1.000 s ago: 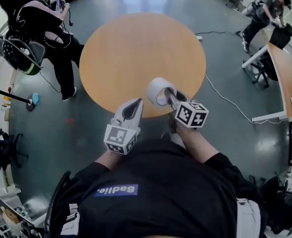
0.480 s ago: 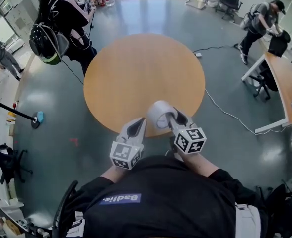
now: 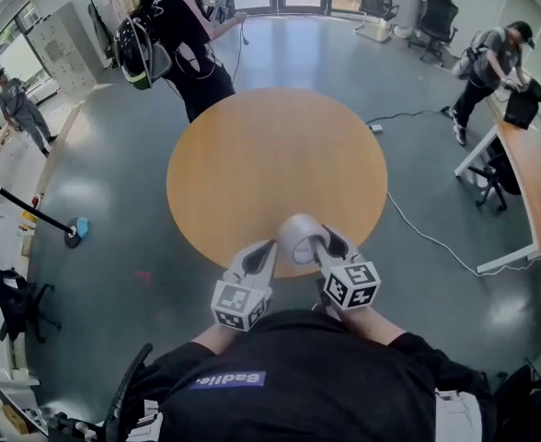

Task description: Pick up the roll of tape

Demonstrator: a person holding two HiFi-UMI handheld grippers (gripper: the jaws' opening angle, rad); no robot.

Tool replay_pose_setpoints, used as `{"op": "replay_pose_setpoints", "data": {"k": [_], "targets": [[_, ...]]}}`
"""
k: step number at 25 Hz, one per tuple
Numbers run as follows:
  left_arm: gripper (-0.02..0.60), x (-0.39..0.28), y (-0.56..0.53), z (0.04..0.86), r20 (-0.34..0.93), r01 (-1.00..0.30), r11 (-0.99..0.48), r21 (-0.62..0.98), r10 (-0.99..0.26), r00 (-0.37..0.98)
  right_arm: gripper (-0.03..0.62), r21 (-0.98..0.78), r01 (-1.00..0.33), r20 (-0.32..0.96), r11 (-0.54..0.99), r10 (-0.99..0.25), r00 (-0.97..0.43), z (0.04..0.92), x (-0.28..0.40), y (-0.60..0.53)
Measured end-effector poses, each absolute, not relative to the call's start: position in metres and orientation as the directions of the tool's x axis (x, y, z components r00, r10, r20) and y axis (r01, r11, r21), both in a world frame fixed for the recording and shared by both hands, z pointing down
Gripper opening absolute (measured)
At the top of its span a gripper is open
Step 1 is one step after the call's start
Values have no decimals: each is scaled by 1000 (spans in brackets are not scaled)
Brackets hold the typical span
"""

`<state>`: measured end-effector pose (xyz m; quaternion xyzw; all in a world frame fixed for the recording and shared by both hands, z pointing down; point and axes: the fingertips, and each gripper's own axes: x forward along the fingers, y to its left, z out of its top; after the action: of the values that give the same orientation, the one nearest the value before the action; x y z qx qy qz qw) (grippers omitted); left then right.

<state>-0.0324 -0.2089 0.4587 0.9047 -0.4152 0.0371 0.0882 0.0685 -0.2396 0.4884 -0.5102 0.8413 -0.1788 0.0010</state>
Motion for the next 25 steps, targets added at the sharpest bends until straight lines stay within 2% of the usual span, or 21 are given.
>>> {"op": "replay_pose_setpoints", "data": {"k": [25], "targets": [[15, -47, -220, 465, 139, -784, -608, 124, -772, 620, 103, -300, -838, 167, 455, -840, -516, 491, 53, -254]]}}
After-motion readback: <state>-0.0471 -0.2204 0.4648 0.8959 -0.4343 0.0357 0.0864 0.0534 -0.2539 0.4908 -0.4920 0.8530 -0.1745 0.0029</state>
